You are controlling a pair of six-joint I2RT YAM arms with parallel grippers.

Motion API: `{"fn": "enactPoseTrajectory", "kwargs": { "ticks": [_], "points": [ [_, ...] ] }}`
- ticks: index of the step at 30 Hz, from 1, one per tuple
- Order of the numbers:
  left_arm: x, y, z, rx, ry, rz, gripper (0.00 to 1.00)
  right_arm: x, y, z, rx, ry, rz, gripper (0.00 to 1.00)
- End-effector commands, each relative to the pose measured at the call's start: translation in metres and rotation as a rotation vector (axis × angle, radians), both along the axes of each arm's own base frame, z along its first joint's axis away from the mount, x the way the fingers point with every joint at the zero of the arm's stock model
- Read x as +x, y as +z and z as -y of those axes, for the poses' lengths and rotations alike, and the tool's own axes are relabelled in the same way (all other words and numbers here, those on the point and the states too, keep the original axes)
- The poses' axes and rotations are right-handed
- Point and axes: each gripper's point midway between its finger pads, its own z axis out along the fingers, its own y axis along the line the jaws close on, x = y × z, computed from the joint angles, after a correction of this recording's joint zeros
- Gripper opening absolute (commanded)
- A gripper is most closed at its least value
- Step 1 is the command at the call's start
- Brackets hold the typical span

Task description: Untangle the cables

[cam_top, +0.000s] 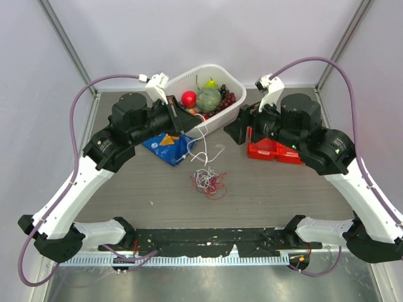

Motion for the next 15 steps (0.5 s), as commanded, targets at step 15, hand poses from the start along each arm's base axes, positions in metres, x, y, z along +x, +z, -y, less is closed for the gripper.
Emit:
{"fn": "enactPoseTrajectory", "kwargs": {
  "ticks": [15],
  "points": [
    [-0.007, -0.013, 0.01, -0.109, 0.001, -0.223, 0.0, -0.024, 0.023, -0.088, 0.334, 0.383, -0.027, 0.59]
  ]
}}
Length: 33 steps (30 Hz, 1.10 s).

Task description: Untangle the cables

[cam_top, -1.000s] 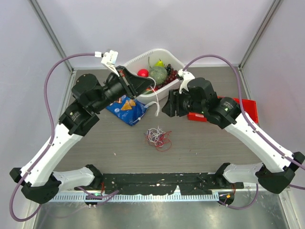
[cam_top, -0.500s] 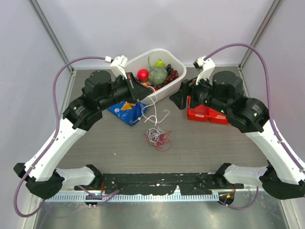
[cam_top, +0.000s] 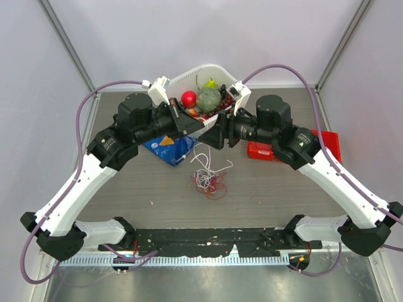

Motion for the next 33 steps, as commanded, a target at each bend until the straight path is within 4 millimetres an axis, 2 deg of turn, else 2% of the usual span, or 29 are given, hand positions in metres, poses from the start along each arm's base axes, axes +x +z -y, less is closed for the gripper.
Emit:
{"fn": "enactPoseTrajectory", "kwargs": {
  "ticks": [1, 3, 4, 6, 9, 16, 17, 18, 20, 21, 24, 28, 31, 32, 33],
  "points": [
    [-0.004, 0.006, 0.002, -0.072, 0.003, -0.048, 0.0, -0.004, 0.038, -0.005, 0.135, 0.022, 0.077, 0.53],
    [-0.004, 0.006, 0.003, -0.078, -0.001, -0.054, 0.0, -0.003, 0.035, -0.006, 0.137, 0.021, 0.073, 0.42],
    [-0.004, 0.006, 0.003, -0.079, 0.001, -0.057, 0.0, -0.004, 0.035, -0.008, 0.139, 0.023, 0.067, 0.3],
    [-0.004, 0.008, 0.003, -0.083, 0.004, -0.054, 0.0, -0.003, 0.031, -0.008, 0.134, 0.021, 0.059, 0.17],
    [-0.002, 0.011, 0.002, -0.094, 0.016, -0.056, 0.0, -0.004, 0.026, -0.006, 0.129, 0.017, 0.049, 0.13],
    [0.001, 0.016, 0.006, -0.126, 0.013, -0.079, 0.0, -0.006, 0.026, -0.003, 0.135, 0.009, 0.04, 0.16],
    [0.0, 0.017, 0.006, -0.13, 0.011, -0.08, 0.0, -0.005, 0.025, -0.004, 0.133, 0.007, 0.037, 0.05],
    [0.001, 0.018, 0.007, -0.135, 0.008, -0.078, 0.0, -0.005, 0.024, -0.003, 0.131, 0.001, 0.034, 0.01],
    [0.003, 0.019, 0.008, -0.137, 0.001, -0.076, 0.0, -0.003, 0.023, -0.002, 0.131, -0.011, 0.028, 0.01],
    [0.004, 0.02, 0.006, -0.135, 0.002, -0.075, 0.07, 0.0, 0.024, 0.0, 0.13, -0.037, 0.031, 0.01],
    [0.011, 0.017, -0.008, -0.111, 0.057, -0.076, 0.39, 0.012, 0.017, 0.013, 0.086, -0.134, 0.031, 0.01],
    [0.015, 0.012, -0.041, -0.083, 0.19, -0.031, 0.64, 0.035, -0.001, 0.042, -0.009, -0.313, 0.025, 0.01],
    [0.014, 0.003, -0.064, -0.056, 0.278, -0.006, 0.81, 0.065, -0.012, 0.087, -0.078, -0.537, 0.02, 0.01],
    [0.015, -0.001, -0.073, -0.042, 0.323, 0.0, 0.82, 0.071, -0.02, 0.102, -0.11, -0.609, -0.003, 0.01],
    [0.014, -0.005, -0.078, -0.034, 0.341, -0.001, 0.82, 0.086, -0.024, 0.128, -0.124, -0.704, -0.02, 0.01]
  ]
}}
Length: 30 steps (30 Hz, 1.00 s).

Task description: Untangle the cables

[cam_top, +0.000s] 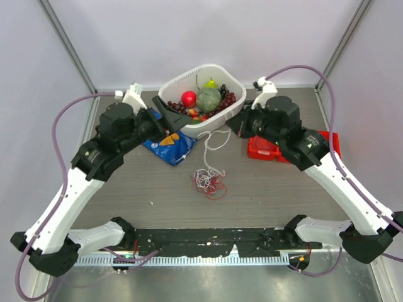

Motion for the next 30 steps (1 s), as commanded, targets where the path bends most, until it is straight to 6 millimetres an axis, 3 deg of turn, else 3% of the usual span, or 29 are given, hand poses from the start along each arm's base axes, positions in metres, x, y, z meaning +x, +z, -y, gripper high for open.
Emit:
{"fn": "enactPoseTrajectory", "kwargs": {
  "ticks": [1, 3, 5, 9, 17, 20, 23, 30],
  "points": [
    [-0.001, -0.002, -0.036, 0.039, 0.145, 0.055, 0.82, 0.049, -0.011, 0.101, -0.103, -0.428, -0.03, 0.01],
    [-0.003, -0.012, -0.038, 0.045, 0.144, 0.032, 0.81, 0.075, -0.026, 0.162, -0.133, -0.626, -0.091, 0.01],
    [-0.005, -0.019, -0.034, 0.037, 0.13, 0.008, 0.79, 0.089, -0.027, 0.204, -0.143, -0.751, -0.115, 0.01],
    [-0.006, -0.03, -0.027, 0.011, 0.108, -0.034, 0.78, 0.109, -0.037, 0.264, -0.23, -1.003, -0.139, 0.01],
    [-0.013, -0.04, -0.01, -0.017, 0.023, -0.083, 0.77, 0.16, -0.07, 0.307, -0.365, -1.16, -0.182, 0.01],
    [-0.015, -0.042, -0.013, -0.003, 0.022, -0.079, 0.77, 0.168, -0.096, 0.321, -0.428, -1.21, -0.247, 0.01],
    [-0.018, -0.045, -0.017, 0.008, 0.029, -0.077, 0.77, 0.162, -0.117, 0.337, -0.484, -1.273, -0.299, 0.01],
    [-0.021, -0.05, -0.02, 0.009, 0.031, -0.079, 0.77, 0.129, -0.127, 0.371, -0.651, -1.454, -0.31, 0.01]
  ]
}}
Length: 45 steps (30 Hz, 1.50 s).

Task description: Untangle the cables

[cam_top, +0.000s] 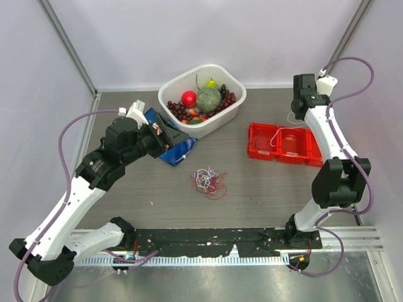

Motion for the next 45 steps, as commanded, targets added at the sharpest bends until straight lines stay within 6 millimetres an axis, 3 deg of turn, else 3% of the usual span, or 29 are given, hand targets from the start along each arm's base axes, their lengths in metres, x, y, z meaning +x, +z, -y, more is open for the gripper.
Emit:
{"fn": "enactPoseTrajectory", "kwargs": {
  "ticks": [1, 6, 10, 14, 17, 23, 27, 31, 33, 35, 40, 42, 45],
  "points": [
    [-0.001, 0.008, -0.001, -0.021, -0.004, 0.032, 0.77, -0.027, 0.015, 0.028, -0.142, -0.14, 0.013, 0.01],
    [-0.001, 0.007, 0.006, -0.03, -0.033, 0.019, 0.77, -0.05, 0.0, 0.035, -0.191, -0.169, -0.043, 0.01],
    [-0.003, 0.006, 0.006, -0.031, -0.039, 0.016, 0.77, -0.052, -0.003, 0.034, -0.18, -0.147, -0.028, 0.01],
    [-0.004, 0.004, 0.007, -0.032, -0.046, 0.01, 0.77, -0.044, -0.034, 0.017, -0.105, -0.066, -0.08, 0.01],
    [-0.005, 0.003, 0.007, -0.031, -0.049, 0.009, 0.77, -0.035, -0.071, -0.011, 0.01, 0.05, -0.155, 0.01],
    [-0.007, 0.0, 0.008, -0.033, -0.059, -0.001, 0.77, -0.04, -0.107, -0.013, -0.02, 0.041, -0.286, 0.01],
    [-0.006, 0.0, 0.009, -0.031, -0.061, -0.005, 0.77, -0.031, -0.106, -0.019, 0.005, 0.069, -0.282, 0.01],
    [-0.005, 0.001, 0.011, -0.025, -0.066, -0.002, 0.77, -0.027, -0.098, -0.025, 0.03, 0.094, -0.301, 0.17],
    [-0.003, 0.0, 0.011, -0.02, -0.068, -0.003, 0.77, -0.031, -0.088, -0.023, 0.026, 0.087, -0.306, 0.34],
    [-0.003, -0.003, 0.013, -0.021, -0.074, -0.012, 0.77, -0.032, -0.076, -0.022, 0.014, 0.081, -0.295, 0.43],
    [-0.002, -0.007, 0.017, -0.026, -0.086, -0.024, 0.77, -0.04, -0.055, -0.02, 0.009, 0.078, -0.273, 0.55],
    [-0.002, -0.007, 0.017, -0.025, -0.088, -0.025, 0.77, -0.04, -0.049, -0.026, 0.039, 0.107, -0.25, 0.56],
    [-0.002, -0.008, 0.017, -0.024, -0.09, -0.024, 0.78, -0.032, -0.052, -0.064, 0.165, 0.279, -0.187, 0.56]
  ]
}}
